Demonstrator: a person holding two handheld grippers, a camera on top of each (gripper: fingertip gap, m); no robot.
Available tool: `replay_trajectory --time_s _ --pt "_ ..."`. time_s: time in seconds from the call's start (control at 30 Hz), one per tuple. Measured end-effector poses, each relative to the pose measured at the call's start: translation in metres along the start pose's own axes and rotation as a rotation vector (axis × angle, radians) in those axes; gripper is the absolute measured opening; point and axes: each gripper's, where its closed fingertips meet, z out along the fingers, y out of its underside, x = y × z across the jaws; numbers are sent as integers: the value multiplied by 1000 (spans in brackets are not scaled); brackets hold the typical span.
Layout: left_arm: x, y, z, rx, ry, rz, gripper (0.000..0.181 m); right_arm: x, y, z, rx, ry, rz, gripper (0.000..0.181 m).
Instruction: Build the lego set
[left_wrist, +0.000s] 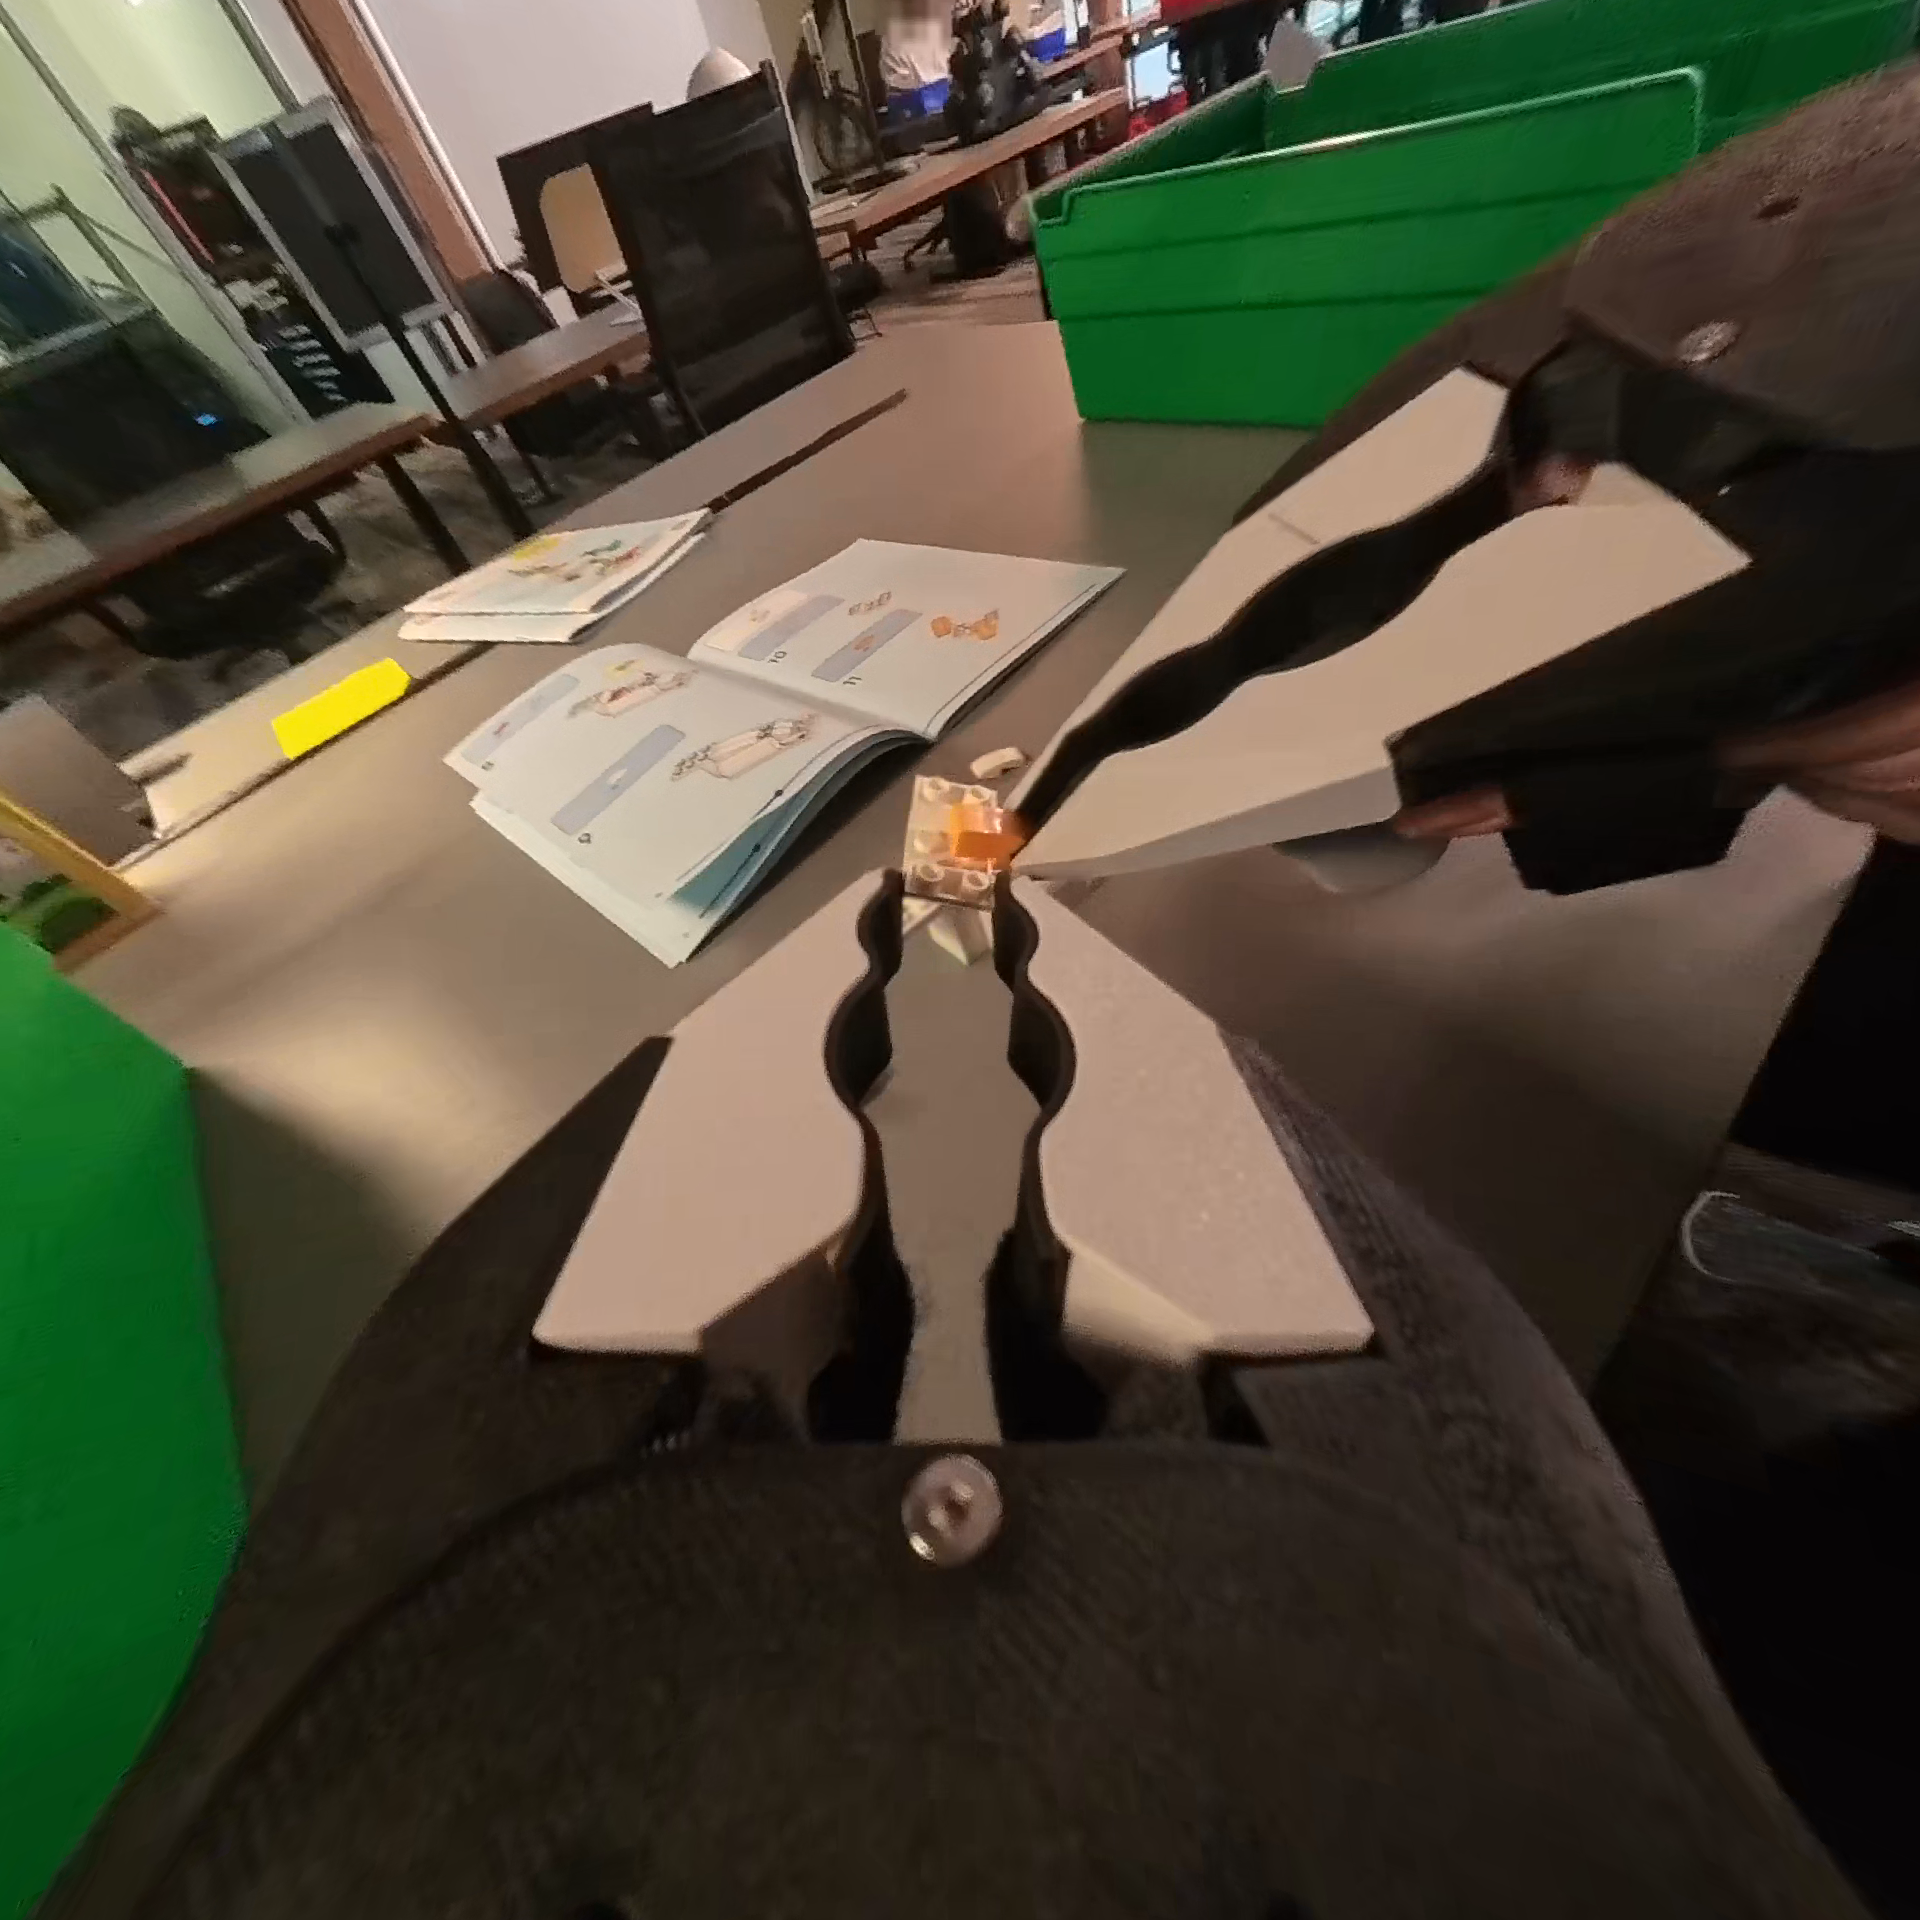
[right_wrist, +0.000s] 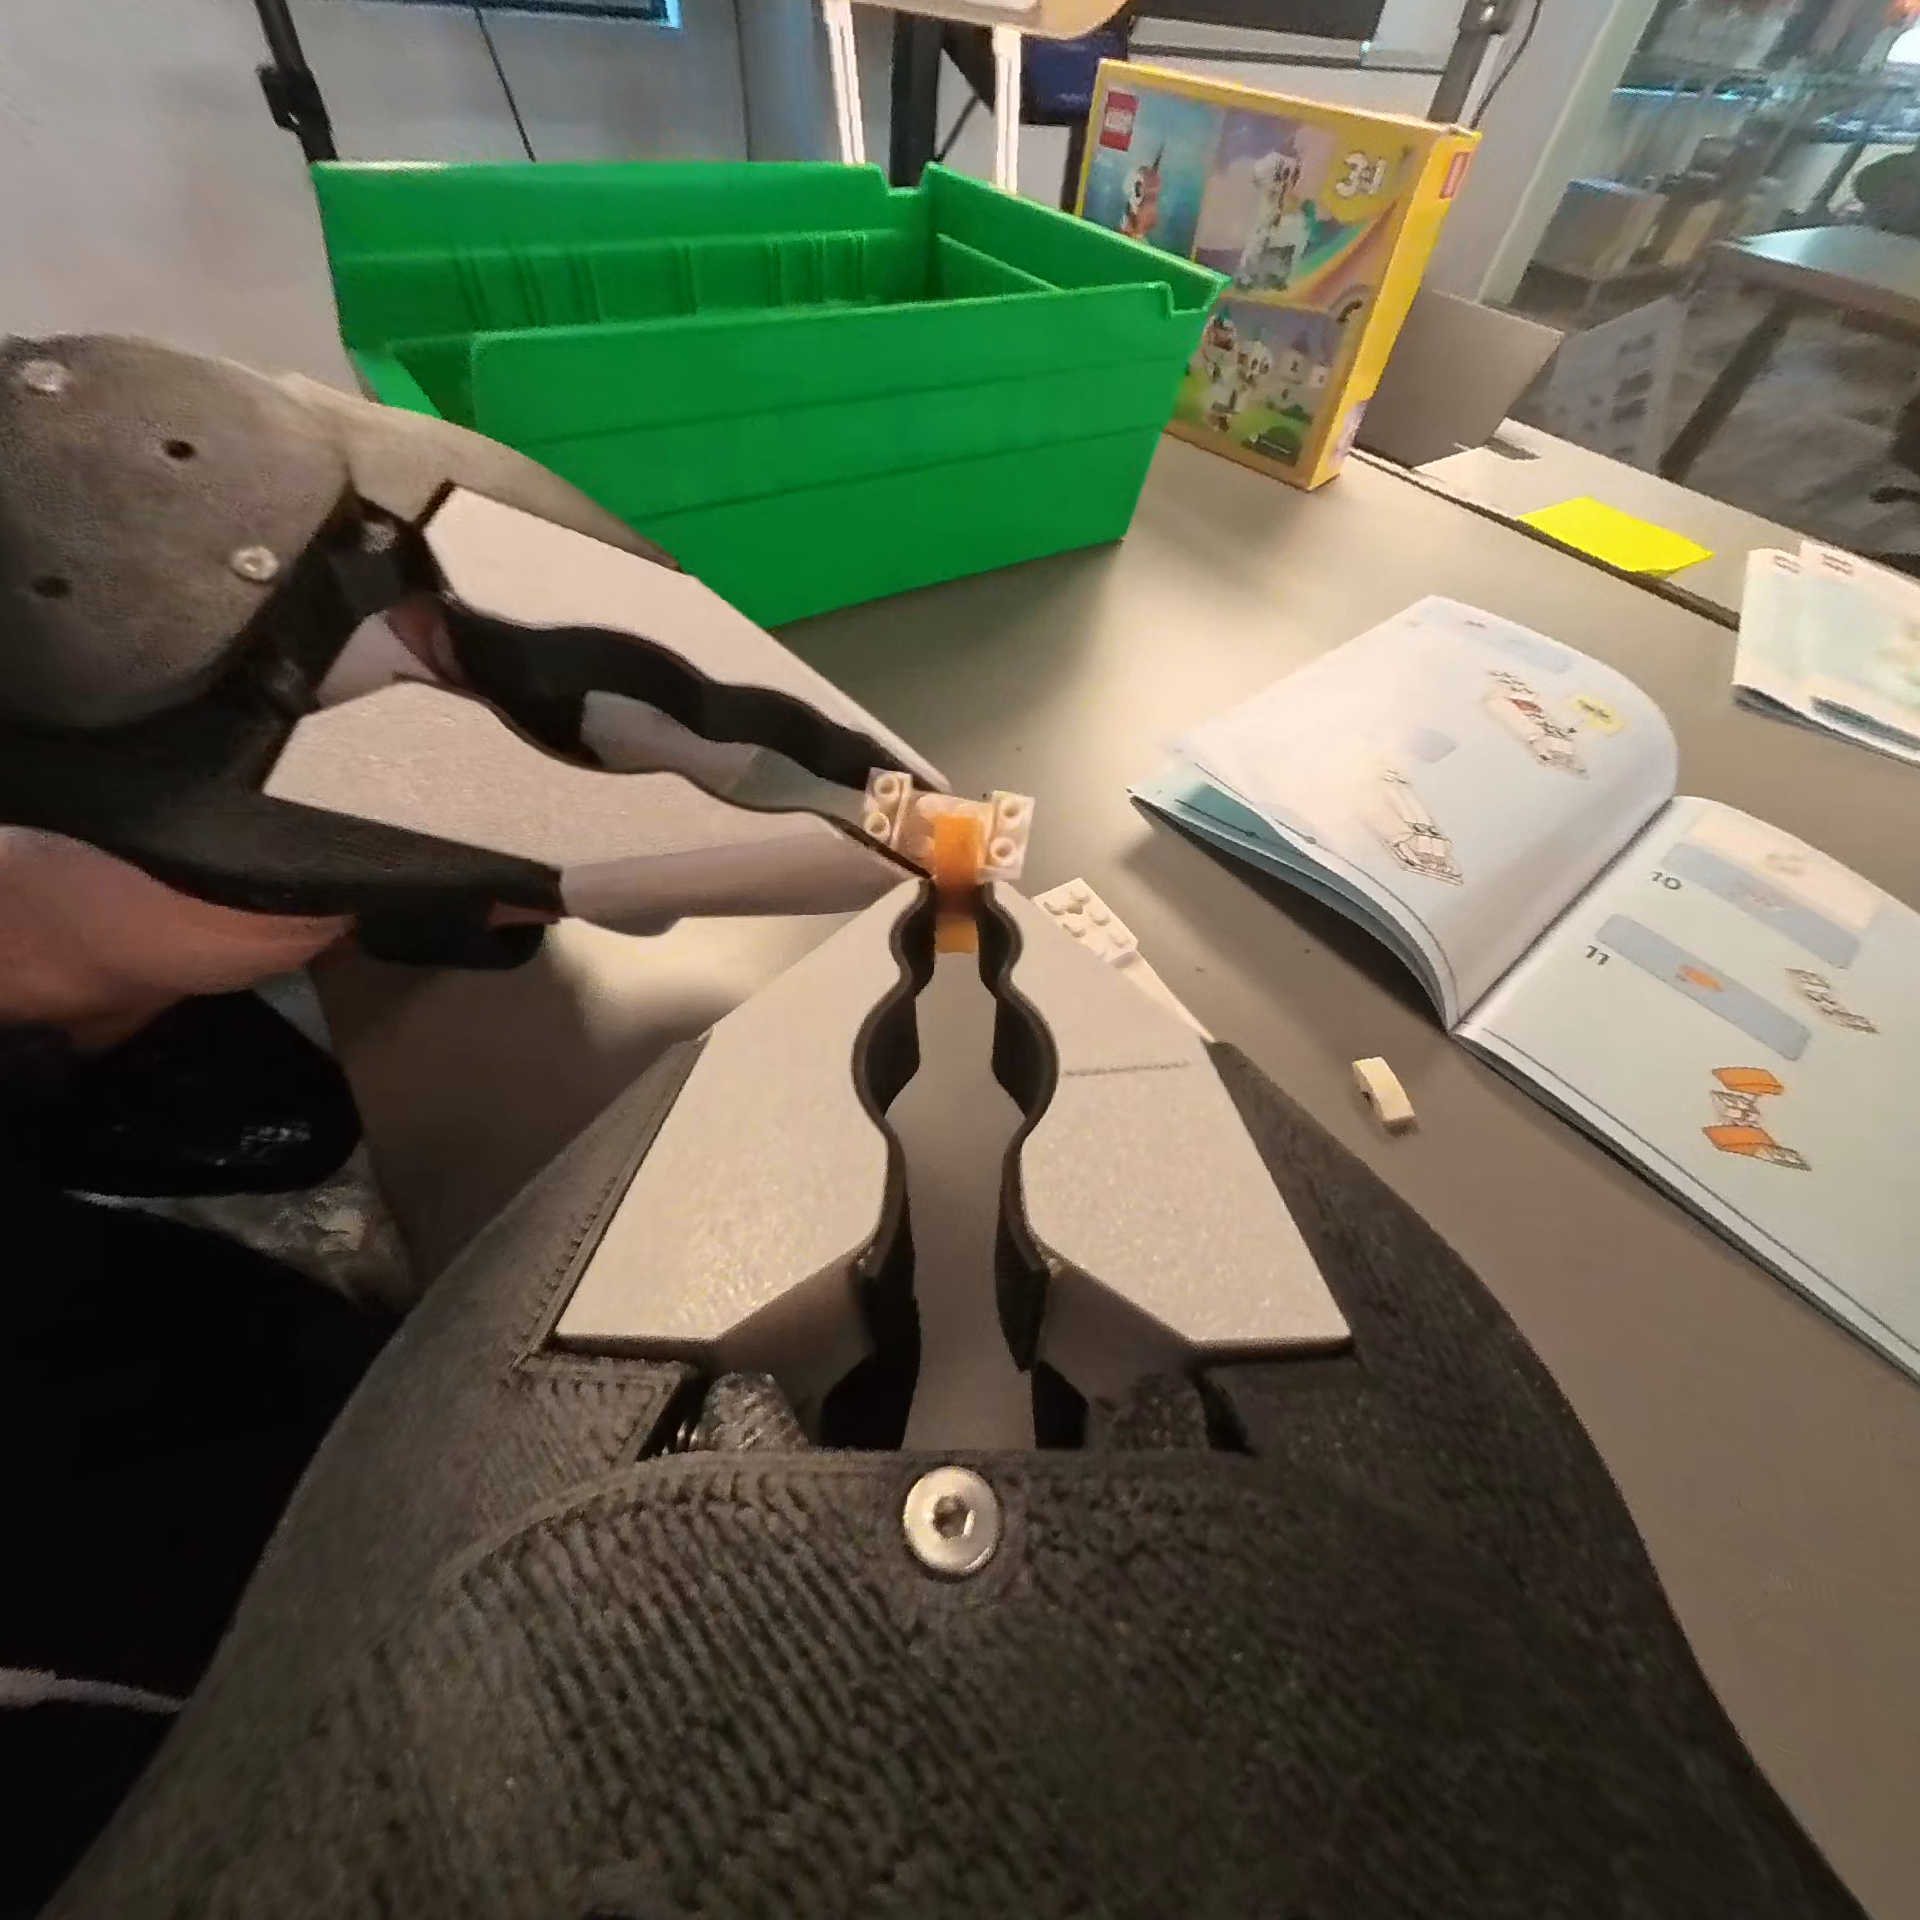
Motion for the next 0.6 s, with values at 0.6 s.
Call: replay_trajectory --time_s 0.6 --pt "6 -2 -3 42 9 229 15 -6 10 2 -96 -74 92 6"
